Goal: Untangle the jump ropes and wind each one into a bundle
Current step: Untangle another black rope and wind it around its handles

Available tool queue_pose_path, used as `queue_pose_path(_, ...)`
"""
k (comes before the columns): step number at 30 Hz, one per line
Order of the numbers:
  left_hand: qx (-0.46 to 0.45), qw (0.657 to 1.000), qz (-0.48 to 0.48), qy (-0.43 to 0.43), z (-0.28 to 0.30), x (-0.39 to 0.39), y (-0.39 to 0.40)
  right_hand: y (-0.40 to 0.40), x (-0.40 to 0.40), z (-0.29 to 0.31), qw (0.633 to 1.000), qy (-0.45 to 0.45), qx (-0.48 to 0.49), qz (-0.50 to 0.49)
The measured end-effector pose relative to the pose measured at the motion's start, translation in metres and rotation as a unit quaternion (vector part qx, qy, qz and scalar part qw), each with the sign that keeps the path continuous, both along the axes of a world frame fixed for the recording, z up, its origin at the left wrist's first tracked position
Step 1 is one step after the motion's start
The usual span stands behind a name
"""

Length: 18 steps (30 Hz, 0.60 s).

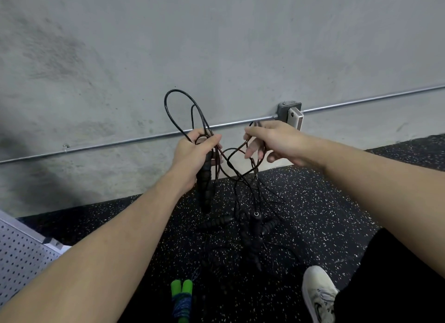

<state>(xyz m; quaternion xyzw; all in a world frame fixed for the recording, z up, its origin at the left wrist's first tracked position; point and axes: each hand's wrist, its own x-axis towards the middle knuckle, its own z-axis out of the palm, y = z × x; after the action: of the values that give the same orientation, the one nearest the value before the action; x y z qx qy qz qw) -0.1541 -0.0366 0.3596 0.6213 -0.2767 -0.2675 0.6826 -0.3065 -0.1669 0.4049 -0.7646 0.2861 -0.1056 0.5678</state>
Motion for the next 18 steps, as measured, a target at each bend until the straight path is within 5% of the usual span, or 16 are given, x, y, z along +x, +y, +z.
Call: queue_pose_path(18,0.038,0.995,-0.092,-0.004,0.001,-0.011,-0.004,0.005,0.003,0.000,0.994,-0.075,0.019,0.078)
